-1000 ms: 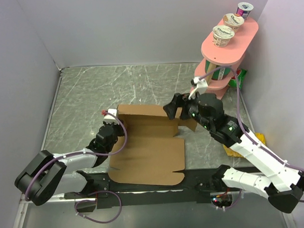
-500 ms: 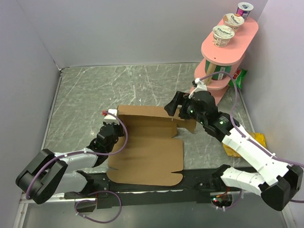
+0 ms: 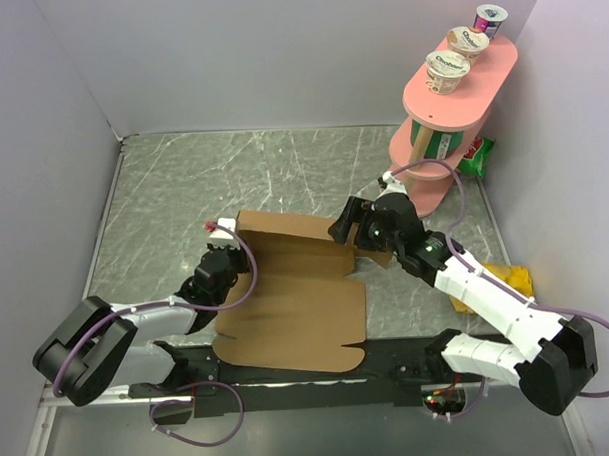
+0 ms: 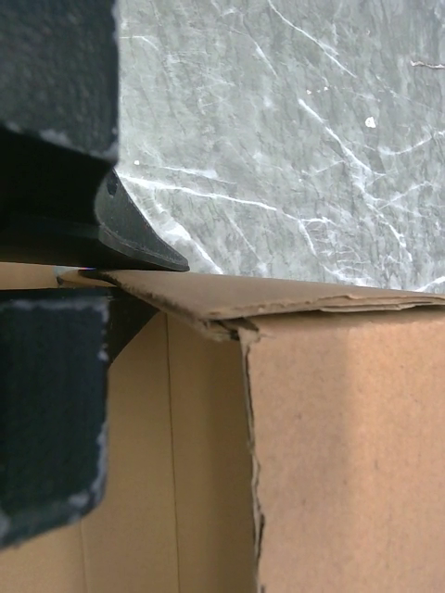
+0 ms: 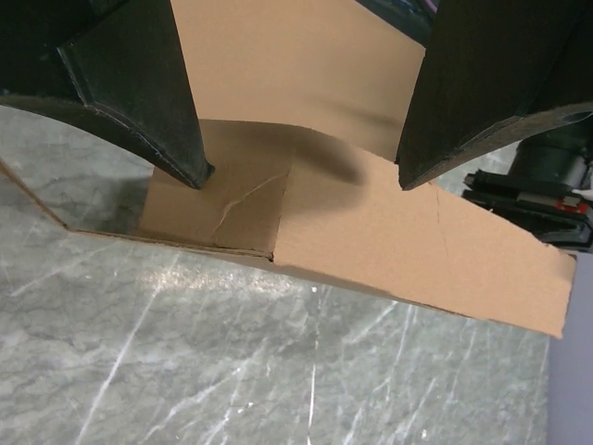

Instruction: Fold the paper box

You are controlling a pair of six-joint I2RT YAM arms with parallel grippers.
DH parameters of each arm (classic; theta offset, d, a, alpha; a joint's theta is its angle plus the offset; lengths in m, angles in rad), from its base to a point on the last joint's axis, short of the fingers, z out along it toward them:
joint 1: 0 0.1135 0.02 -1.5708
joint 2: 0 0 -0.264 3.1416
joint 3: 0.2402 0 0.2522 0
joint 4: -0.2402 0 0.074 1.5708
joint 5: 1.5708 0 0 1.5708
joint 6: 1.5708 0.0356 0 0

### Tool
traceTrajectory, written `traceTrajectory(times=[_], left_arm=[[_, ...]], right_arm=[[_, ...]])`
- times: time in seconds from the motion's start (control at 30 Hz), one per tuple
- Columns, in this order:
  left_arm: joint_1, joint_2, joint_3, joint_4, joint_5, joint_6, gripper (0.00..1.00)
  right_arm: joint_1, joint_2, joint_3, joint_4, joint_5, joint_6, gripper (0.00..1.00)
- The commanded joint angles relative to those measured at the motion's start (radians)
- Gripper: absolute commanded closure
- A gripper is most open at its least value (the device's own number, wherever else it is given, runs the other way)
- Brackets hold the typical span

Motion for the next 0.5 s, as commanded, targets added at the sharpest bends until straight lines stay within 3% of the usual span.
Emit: traceTrajectory(times=[0.0, 0.47], left_arm=[[-0.003, 0.015, 0.028, 0.040, 0.009, -0.020, 0.87], [-0.004, 0.029, 0.038, 0.042, 0.044, -0.006, 0.88]], right_arm=[[-0.008, 0.036, 0.001, 0.057, -0.009, 0.023, 0.08], [-0.058, 0.028, -0.061, 0.203, -0.103, 0.063, 0.11]])
